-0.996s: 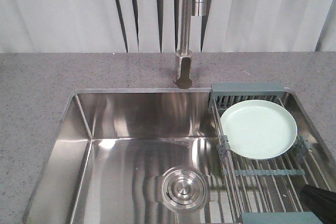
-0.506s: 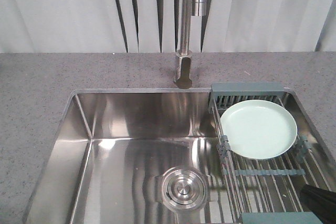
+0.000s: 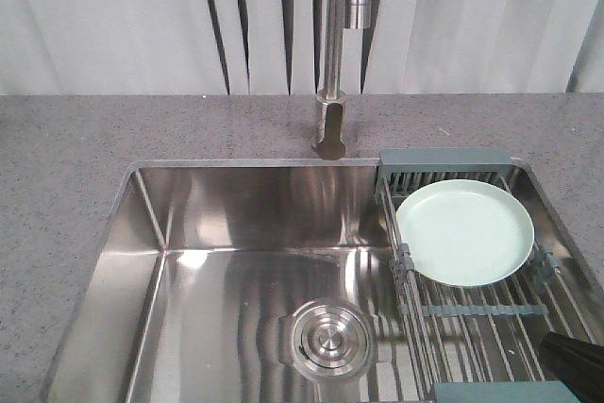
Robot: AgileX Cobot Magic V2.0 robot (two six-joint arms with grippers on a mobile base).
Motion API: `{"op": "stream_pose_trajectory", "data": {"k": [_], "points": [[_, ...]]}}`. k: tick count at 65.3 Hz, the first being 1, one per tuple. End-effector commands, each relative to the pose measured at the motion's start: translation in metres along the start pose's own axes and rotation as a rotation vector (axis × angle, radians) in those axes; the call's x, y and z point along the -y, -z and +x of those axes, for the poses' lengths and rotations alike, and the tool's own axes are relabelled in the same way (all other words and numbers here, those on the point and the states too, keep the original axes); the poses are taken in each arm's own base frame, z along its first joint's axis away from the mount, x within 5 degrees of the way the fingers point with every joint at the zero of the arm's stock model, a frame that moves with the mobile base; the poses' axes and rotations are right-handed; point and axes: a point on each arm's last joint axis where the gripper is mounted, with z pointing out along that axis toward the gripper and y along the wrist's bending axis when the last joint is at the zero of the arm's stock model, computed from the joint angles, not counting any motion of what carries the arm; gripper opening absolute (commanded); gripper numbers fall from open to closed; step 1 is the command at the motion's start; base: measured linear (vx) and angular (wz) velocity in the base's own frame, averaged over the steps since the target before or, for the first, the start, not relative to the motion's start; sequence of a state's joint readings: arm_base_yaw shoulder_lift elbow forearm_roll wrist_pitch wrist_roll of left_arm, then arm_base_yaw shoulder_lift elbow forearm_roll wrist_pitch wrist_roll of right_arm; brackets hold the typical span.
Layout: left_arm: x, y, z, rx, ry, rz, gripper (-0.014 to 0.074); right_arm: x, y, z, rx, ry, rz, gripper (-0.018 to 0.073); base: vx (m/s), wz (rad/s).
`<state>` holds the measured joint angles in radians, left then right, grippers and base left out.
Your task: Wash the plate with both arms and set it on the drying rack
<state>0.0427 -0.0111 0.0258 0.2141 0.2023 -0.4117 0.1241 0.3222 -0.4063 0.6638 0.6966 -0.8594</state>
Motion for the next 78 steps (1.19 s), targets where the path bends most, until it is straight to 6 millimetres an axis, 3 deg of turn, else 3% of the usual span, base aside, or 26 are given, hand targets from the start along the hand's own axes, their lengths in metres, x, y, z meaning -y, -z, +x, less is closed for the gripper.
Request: {"op": "stream_pose_trajectory", "data": {"k": [1,78], "points": [[0.0037,0.0036,-0.0153,0.114,-0.066,0.027,-0.0006,0.0038,0.0016,-0.0109,0.053,-0.006,0.026,-0.0001,0.0,0.0],[0.0034,0.0037,-0.0161,0.121,-0.115,0.02,-0.0006,0.0047,0.0023,-0.0101,0.046,0.008,0.041,-0.0001,0.0,0.0]]}}
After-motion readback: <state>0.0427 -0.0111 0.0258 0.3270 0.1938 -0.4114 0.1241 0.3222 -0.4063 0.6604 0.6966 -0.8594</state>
